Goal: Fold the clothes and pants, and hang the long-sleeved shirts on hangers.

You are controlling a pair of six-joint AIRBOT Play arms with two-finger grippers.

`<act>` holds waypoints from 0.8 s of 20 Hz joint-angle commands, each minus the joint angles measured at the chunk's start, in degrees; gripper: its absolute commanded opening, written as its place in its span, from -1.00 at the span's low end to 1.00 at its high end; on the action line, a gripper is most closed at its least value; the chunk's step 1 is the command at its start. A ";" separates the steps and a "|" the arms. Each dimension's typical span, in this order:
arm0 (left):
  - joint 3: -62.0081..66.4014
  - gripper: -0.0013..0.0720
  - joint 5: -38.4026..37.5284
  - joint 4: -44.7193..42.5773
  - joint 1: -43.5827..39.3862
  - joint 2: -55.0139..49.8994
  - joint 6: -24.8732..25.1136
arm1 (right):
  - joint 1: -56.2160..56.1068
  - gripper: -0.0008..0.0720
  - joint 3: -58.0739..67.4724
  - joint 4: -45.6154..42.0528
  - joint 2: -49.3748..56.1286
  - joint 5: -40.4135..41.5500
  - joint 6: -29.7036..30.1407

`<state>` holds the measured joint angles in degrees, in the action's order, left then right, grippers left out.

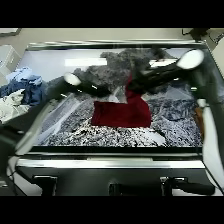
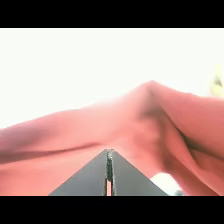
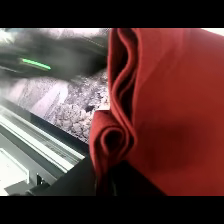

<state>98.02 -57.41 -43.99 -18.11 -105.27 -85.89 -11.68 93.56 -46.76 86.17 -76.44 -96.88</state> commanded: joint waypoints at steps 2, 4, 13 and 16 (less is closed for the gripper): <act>0.07 -0.89 -12.39 -10.69 15.47 13.99 0.66 | -9.97 -0.88 0.00 0.57 13.86 14.60 -1.51; 0.00 -0.89 -13.68 -10.71 18.21 19.74 1.11 | -13.49 -0.87 0.00 1.68 20.26 19.45 -4.31; -0.02 -0.89 -15.43 -10.71 17.75 29.03 3.48 | 3.87 0.90 0.04 2.86 14.60 6.51 3.45; -0.02 -0.89 -15.67 -10.69 17.73 29.07 3.43 | 17.94 0.83 -0.55 -14.29 11.96 -5.57 -0.13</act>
<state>98.02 -72.29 -54.52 -0.45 -76.79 -82.85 -4.95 93.47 -47.99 100.99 -70.78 -96.01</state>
